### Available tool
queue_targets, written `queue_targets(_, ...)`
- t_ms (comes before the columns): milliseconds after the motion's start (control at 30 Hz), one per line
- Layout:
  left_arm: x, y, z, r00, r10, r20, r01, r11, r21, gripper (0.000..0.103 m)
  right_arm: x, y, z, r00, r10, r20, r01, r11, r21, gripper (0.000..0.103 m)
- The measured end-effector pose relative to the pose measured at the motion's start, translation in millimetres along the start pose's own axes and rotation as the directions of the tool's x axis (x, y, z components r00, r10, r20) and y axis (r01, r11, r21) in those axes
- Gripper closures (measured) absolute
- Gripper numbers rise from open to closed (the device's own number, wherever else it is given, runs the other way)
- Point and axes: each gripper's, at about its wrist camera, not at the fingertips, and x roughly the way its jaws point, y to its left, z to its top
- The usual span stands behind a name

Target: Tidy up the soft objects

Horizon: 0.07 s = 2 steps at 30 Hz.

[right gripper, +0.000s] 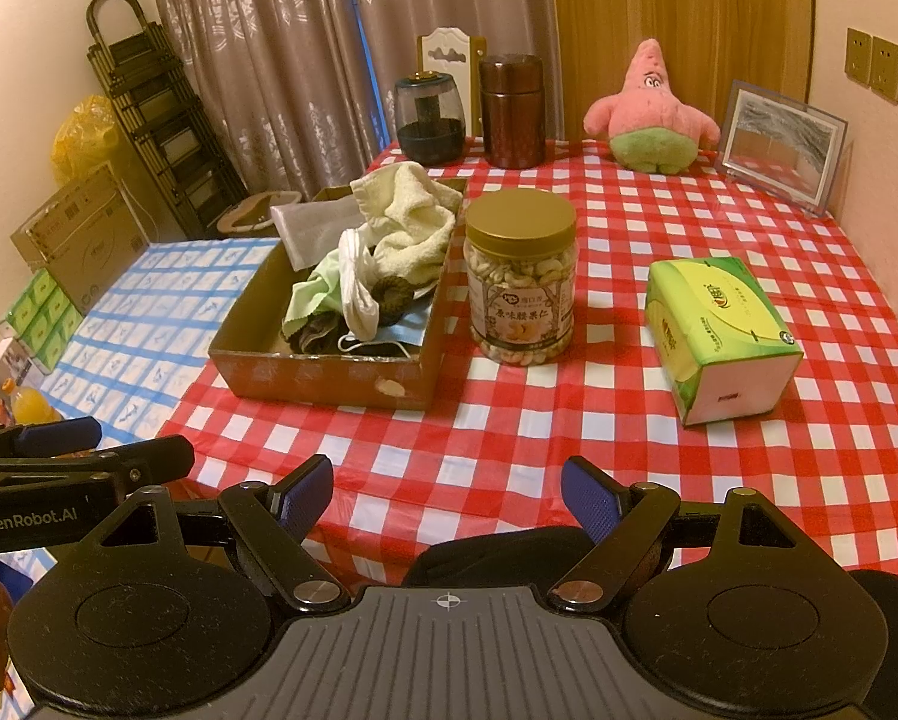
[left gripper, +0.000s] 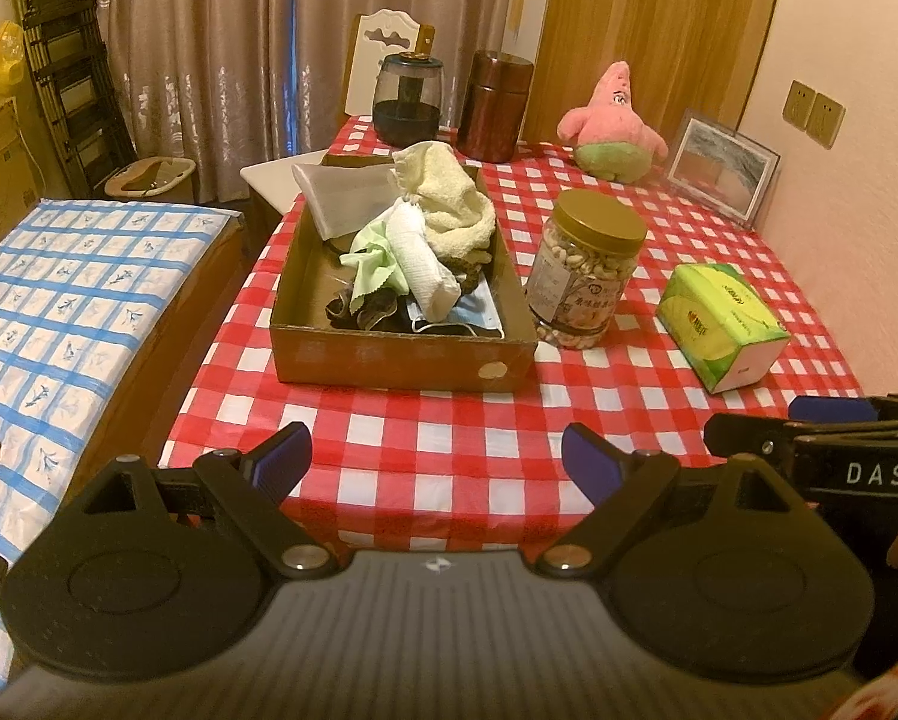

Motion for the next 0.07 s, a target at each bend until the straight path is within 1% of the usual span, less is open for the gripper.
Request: queue_targets(67,-0.5,1.3,-0.8,1.000,-0.002,-0.001,0.002,1.000,-0.004,0.014,0.1,-0.6,-0.9,1.000,0.001,0.000,-0.001,1.000,0.000,0.020)
